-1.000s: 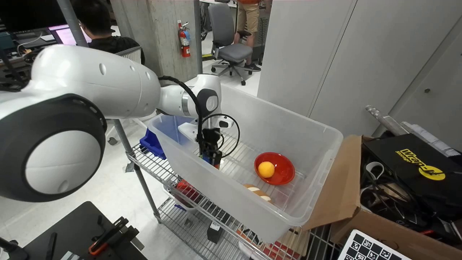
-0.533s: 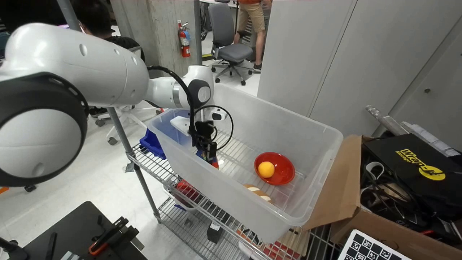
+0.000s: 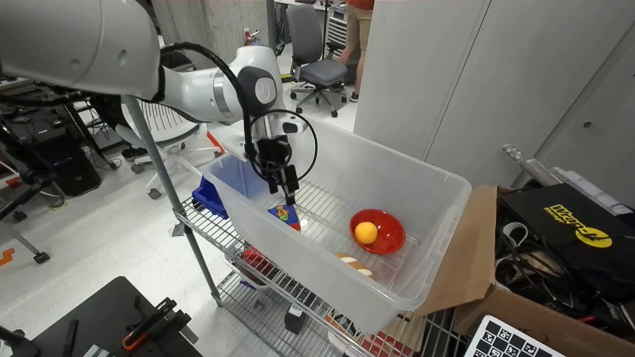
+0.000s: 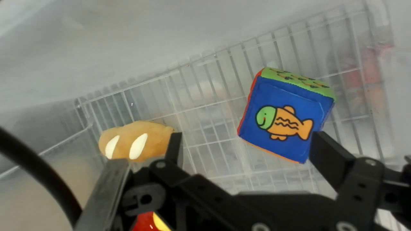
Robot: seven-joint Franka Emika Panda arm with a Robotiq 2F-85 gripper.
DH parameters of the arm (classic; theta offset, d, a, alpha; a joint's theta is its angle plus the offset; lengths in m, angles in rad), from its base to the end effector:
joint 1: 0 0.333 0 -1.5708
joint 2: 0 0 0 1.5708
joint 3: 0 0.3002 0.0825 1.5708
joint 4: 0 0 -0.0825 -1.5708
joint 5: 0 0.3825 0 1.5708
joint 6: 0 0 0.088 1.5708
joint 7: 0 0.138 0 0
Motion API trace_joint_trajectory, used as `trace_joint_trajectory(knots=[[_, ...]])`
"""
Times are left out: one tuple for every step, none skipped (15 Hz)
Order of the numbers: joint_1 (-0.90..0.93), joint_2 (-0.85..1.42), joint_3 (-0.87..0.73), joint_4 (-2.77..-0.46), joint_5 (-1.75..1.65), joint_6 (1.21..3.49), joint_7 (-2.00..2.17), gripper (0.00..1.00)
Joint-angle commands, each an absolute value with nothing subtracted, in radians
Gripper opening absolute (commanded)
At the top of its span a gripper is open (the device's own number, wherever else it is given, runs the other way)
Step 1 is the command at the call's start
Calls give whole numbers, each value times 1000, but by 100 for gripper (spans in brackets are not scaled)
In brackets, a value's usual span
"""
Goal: Move the box plush toy
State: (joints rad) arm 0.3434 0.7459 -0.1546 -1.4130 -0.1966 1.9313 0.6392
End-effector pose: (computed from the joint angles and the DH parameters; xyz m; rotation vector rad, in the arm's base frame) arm 0.6742 0.1242 0.2080 2.7522 -0.4597 -0.1228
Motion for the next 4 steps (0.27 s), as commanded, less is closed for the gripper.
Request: trace_joint_trajectory(knots=[[318, 697, -118, -1452, -213, 1946, 655, 100], [314, 660, -111, -1479, -215, 1947, 656, 100], [312, 652, -109, -1481, -215, 1945, 656, 100], [312, 658, -109, -1480, -214, 1945, 656, 100]])
